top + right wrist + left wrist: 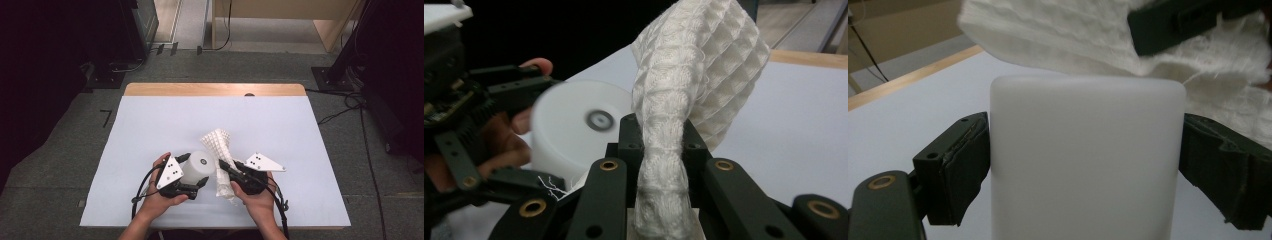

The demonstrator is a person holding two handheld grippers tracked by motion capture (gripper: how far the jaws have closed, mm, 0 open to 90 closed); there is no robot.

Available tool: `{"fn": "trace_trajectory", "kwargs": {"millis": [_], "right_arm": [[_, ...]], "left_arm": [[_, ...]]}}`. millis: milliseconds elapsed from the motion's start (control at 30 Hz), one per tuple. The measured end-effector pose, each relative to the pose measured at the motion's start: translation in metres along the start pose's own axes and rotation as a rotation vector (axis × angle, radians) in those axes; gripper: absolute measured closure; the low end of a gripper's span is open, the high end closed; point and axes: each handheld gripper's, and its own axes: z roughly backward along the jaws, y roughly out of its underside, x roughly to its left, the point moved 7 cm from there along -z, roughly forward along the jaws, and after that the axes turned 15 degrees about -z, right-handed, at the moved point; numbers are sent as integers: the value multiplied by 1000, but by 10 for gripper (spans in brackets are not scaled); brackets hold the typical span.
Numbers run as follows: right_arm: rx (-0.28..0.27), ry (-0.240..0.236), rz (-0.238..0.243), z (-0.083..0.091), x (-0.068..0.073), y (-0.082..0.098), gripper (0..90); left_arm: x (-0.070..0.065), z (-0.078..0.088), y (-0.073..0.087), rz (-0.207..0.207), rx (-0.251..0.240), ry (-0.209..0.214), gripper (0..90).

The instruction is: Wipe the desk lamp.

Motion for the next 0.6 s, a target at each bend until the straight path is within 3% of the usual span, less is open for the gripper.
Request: {"fn": "trace_trajectory", "kwargs": {"millis": [67,100,133,167,200,267,433,600], "right_arm": [[27,-7,13,2,4,-2,780],[45,-1,21,1,3,-2,779],[39,42,24,1,0,-2,786],[34,57,17,2,-3,-3,787],[38,42,-21,4,-6,-5,789],[46,-23,-68,4,-9,-6,791],[49,-73,-145,1,-18,-4,792],[29,-92,-117,-1,-8,-4,790]], "left_arm": [[-5,-2,-3,-7,-9,24,123],[-7,-2,-6,-7,-26,29,189],[-7,-2,-8,-3,-33,24,317],[-8,-2,-9,-3,-35,20,386],[-8,-3,-9,1,-34,25,439],[-6,-5,-8,23,-39,35,407],[-4,-10,4,34,24,86,208],[-5,-9,5,8,56,102,152]]}}
